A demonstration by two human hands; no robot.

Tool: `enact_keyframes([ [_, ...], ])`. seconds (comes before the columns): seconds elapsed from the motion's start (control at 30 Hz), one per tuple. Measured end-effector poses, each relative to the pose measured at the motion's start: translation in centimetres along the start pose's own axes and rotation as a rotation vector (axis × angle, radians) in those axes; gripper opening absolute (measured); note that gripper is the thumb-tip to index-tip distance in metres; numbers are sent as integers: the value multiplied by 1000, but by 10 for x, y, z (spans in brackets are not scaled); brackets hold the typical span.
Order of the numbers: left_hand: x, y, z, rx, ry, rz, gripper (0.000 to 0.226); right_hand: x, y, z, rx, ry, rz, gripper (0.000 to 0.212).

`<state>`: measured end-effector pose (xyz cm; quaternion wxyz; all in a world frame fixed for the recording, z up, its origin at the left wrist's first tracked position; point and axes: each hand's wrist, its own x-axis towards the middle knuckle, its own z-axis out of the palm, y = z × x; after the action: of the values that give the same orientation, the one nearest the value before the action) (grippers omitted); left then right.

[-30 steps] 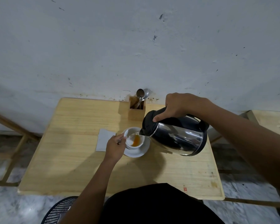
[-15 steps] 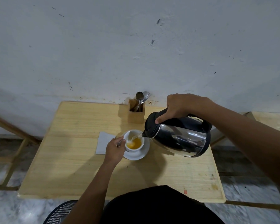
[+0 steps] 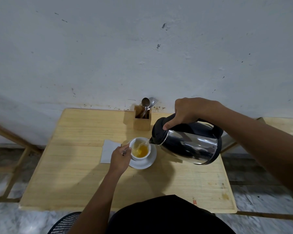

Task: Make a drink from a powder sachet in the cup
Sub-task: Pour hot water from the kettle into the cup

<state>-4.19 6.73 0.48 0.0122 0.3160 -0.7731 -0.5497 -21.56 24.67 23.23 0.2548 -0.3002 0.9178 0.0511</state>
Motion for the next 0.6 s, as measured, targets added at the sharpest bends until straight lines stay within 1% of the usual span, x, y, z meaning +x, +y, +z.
enact_keyframes([
  [0.6, 2, -2, 0, 8, -7, 0, 34, -5, 1, -2, 3, -6, 8, 71],
])
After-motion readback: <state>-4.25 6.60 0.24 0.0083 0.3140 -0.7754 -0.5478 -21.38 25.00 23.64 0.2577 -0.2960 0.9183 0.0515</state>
